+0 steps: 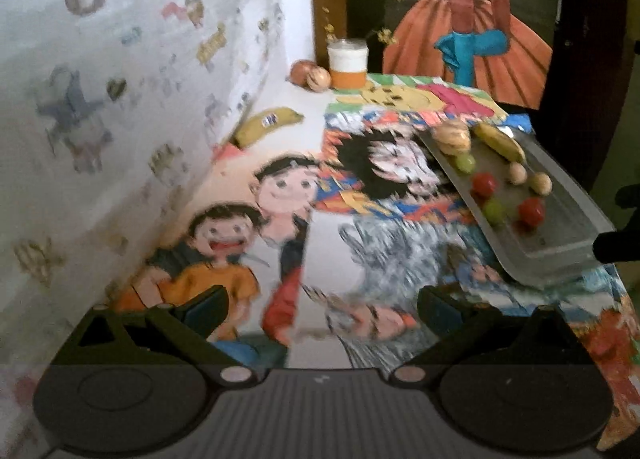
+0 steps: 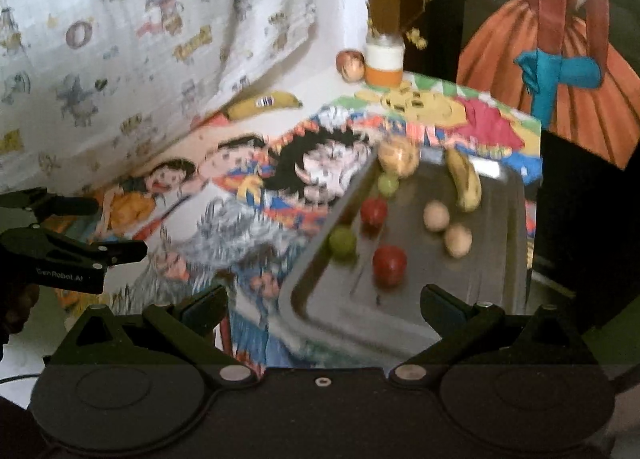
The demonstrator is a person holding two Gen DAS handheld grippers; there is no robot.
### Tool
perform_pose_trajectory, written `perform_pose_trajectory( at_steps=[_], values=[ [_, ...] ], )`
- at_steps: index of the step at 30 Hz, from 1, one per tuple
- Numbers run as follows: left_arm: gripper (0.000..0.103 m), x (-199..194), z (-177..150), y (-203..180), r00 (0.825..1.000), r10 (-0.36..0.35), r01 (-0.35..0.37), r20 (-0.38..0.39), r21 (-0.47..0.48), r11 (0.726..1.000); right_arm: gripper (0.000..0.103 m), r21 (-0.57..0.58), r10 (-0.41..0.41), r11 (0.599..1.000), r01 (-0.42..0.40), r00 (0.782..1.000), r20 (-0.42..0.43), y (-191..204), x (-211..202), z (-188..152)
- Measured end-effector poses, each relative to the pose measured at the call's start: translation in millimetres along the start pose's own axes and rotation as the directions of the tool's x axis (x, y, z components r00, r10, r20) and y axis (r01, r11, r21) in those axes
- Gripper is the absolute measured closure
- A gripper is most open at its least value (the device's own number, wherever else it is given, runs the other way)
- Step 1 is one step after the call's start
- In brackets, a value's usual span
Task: Organize fruits
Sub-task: 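Withdraw both open tools from the tray toward the glass jar, then move the right tool to the speckled fruit by the jar while the left tool reaches the banana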
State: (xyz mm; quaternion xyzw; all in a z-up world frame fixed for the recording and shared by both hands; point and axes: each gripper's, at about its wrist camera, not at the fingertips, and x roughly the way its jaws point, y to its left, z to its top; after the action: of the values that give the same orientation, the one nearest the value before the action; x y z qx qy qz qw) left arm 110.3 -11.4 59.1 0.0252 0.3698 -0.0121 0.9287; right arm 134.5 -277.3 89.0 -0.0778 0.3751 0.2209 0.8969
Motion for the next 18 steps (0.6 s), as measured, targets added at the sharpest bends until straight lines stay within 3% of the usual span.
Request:
perform_pose_trajectory(
  at_steps=[4, 8, 14, 18],
  values=[
    [0.0, 1.3, 23.3, 7.9, 0.997, 0.065, -0.064, 0.05, -0.018, 0.998, 0.001, -0.002, 0.064, 0.998, -0.064, 0.998, 0.004, -9.3, 4.3, 28.4],
    [0.0, 2.8, 54.3, 14.4, 0.987, 0.115, -0.113, 0.116, -0.021, 0.993, 0.001, 0.029, 0.154, 0.988, -0.153, 0.988, -0.025, -22.6, 13.3, 78.4],
    [0.0, 13.3, 110.5, 9.2, 0.963, 0.121, -0.15, 0.239, 0.107, 0.983, 0.001, 0.031, 0.137, 0.99, -0.137, 0.99, 0.025, -33.4, 35.4, 194.5],
    [0.0, 51.8, 150.2, 7.2, 0.963, 0.105, -0.127, 0.248, 0.076, 0.989, 0.001, 0.125, 0.155, 0.98, -0.157, 0.988, 0.02, -45.8, 85.4, 267.5]
  ],
)
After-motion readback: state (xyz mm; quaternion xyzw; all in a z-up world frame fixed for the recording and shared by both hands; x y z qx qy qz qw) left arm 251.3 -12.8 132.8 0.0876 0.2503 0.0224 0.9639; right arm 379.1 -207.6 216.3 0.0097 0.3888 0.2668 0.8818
